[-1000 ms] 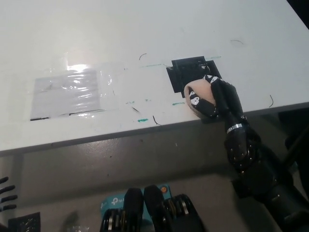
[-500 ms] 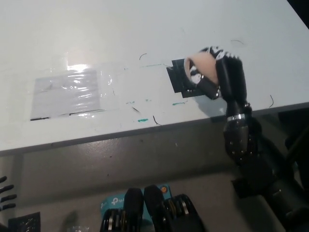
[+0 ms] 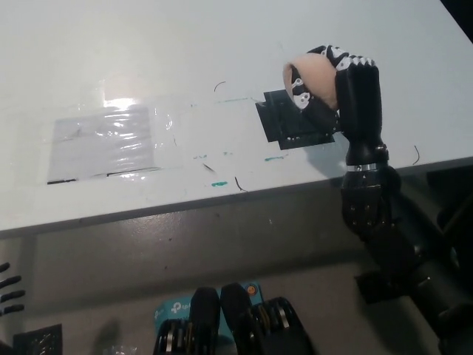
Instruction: The robot uses its right hand to grab and squeeze a pink dumpling toy kept on the black mask on the desk
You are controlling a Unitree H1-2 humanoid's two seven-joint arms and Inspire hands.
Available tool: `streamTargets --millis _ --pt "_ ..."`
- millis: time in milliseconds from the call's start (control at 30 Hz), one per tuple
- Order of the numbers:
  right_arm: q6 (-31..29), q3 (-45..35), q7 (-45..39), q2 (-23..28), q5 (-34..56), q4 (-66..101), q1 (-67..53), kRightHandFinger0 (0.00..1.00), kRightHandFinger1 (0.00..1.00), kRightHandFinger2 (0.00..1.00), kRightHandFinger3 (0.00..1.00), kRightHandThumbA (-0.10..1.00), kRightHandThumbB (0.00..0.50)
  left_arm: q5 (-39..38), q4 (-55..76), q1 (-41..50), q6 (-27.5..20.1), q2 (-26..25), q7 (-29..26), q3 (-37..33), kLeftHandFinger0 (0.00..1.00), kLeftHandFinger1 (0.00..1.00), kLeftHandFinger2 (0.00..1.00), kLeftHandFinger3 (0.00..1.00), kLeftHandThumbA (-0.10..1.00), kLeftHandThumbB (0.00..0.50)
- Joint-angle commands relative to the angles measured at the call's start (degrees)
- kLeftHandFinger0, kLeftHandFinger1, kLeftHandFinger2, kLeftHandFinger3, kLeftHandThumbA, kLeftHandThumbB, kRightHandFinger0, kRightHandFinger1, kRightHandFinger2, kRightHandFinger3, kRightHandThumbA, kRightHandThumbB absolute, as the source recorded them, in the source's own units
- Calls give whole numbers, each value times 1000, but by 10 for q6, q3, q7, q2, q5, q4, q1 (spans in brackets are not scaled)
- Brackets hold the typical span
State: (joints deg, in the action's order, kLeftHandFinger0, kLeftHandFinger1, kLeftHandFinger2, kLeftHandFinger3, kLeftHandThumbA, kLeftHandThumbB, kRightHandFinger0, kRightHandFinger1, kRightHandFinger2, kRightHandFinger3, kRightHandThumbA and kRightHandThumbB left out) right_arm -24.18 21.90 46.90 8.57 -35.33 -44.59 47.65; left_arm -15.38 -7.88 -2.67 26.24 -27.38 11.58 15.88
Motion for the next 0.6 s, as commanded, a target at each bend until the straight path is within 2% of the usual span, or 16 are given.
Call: streamTargets --millis 0,33,67,100,133,167,200,267,333,367,400,433,467,500,533,567 --pt "-27 1 9 3 10 -8 38 0 15 404 115 -100 203 -2 14 -12 6 -22 6 8 733 765 835 908 1000 93" --pt "-27 2 0 2 13 -15 39 0 17 422 124 -100 200 -4 14 -11 4 -22 9 8 720 758 836 901 1000 97" --pt "-27 5 -15 2 21 -25 40 170 3 385 132 -100 194 -4 13 -12 2 -23 10 7 699 745 832 894 1000 101" --pt "-27 3 -29 2 24 -31 40 181 0 377 147 -100 185 -4 14 -12 2 -23 10 7 695 740 830 898 1000 107" --pt "-12 0 -72 2 27 -45 40 32 18 437 207 -100 181 -3 13 -11 1 -24 12 6 712 750 841 915 1000 103" --pt "6 -3 -104 2 28 -52 39 1 34 480 236 -100 171 -4 10 -12 0 -24 13 5 719 754 845 921 1000 102" --pt "11 1 -120 3 25 -80 43 0 60 518 269 -100 184 -3 10 -13 1 -23 11 6 718 754 849 921 1000 96" --pt "13 0 -130 3 25 -99 46 10 64 525 286 -100 190 -4 12 -13 4 -21 9 7 721 756 853 922 1000 90" --pt "27 -3 -139 0 23 -121 51 0 124 624 400 -100 73 -5 14 -12 6 -20 6 7 728 761 856 918 1000 94" --pt "53 -2 -146 -1 18 -134 54 0 130 622 469 -100 31 -6 19 -10 7 -21 3 4 731 765 861 921 1000 89" --pt "72 -2 -157 0 15 -135 53 0 140 597 482 -100 1 -3 18 -9 6 -22 6 3 729 765 866 934 1000 88" --pt "86 -4 -164 -1 16 -132 52 0 130 552 426 -100 0 2 18 -8 6 -24 9 2 727 765 867 938 1000 88" --pt "90 -10 -176 -4 26 -138 54 0 126 530 467 -100 0 -2 18 -8 7 -22 6 5 726 762 864 934 1000 90" --pt "92 -9 -181 -4 26 -146 58 0 138 516 552 -100 0 -6 21 -6 7 -22 8 6 739 775 879 949 1000 85" --pt "94 -9 -179 -5 24 -153 60 0 98 447 652 -100 0 -8 20 -6 7 -21 6 7 741 775 881 951 1000 84" --pt "112 -13 -195 -6 29 -154 62 2 141 467 811 -100 0 -8 19 -6 7 -22 0 4 741 771 877 943 1000 92"
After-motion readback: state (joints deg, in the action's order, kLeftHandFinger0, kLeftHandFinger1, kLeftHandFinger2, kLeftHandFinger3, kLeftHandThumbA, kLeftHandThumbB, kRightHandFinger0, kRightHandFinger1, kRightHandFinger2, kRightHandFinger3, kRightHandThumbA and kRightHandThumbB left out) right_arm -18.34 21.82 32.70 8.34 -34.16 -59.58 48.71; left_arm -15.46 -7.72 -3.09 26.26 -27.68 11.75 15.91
